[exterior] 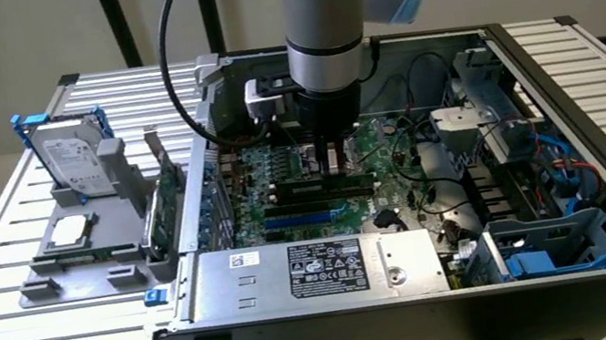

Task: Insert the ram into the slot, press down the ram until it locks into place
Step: 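Insert the ram into the slot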

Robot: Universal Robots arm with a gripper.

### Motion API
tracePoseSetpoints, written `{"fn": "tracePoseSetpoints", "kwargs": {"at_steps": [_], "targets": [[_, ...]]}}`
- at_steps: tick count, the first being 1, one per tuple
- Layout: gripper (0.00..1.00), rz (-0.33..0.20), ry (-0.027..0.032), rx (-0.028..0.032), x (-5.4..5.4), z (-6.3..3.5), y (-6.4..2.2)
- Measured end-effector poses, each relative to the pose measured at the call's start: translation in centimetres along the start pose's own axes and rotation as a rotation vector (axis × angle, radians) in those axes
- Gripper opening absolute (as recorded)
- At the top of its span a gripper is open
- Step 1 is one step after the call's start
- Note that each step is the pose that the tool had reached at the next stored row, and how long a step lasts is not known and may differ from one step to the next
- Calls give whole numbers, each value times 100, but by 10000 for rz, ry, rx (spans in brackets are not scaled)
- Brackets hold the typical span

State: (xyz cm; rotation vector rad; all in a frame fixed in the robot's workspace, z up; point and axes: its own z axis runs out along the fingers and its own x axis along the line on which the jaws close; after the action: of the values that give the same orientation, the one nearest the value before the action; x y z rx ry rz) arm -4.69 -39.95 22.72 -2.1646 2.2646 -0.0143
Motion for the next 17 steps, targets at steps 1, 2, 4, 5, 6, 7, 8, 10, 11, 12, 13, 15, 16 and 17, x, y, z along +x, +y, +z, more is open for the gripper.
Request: {"fn": "tracePoseSetpoints", "kwargs": {"at_steps": [1, 2, 4, 5, 6, 7, 8, 10, 11, 12, 13, 15, 16, 17], "targets": [[13, -8, 0, 1, -1, 0, 0], [13, -21, 0, 2, -1, 0, 0], [13, -49, 0, 5, -2, 0, 1], [13, -68, -1, 9, -2, 0, 1], [13, -93, -1, 13, -3, 0, 2], [13, -115, -1, 17, -3, 0, 3], [13, -130, -1, 20, -3, 1, 4], [13, -140, -1, 21, -3, 4, 4], [13, -143, 0, 21, -3, 6, 5], [13, -144, 0, 22, -3, 10, 5], [13, -146, -1, 25, -3, 15, 5], [13, -149, 2, 28, -3, 23, 5], [13, -150, 2, 29, -2, 27, 5], [13, -151, 3, 30, -2, 30, 5]]}}
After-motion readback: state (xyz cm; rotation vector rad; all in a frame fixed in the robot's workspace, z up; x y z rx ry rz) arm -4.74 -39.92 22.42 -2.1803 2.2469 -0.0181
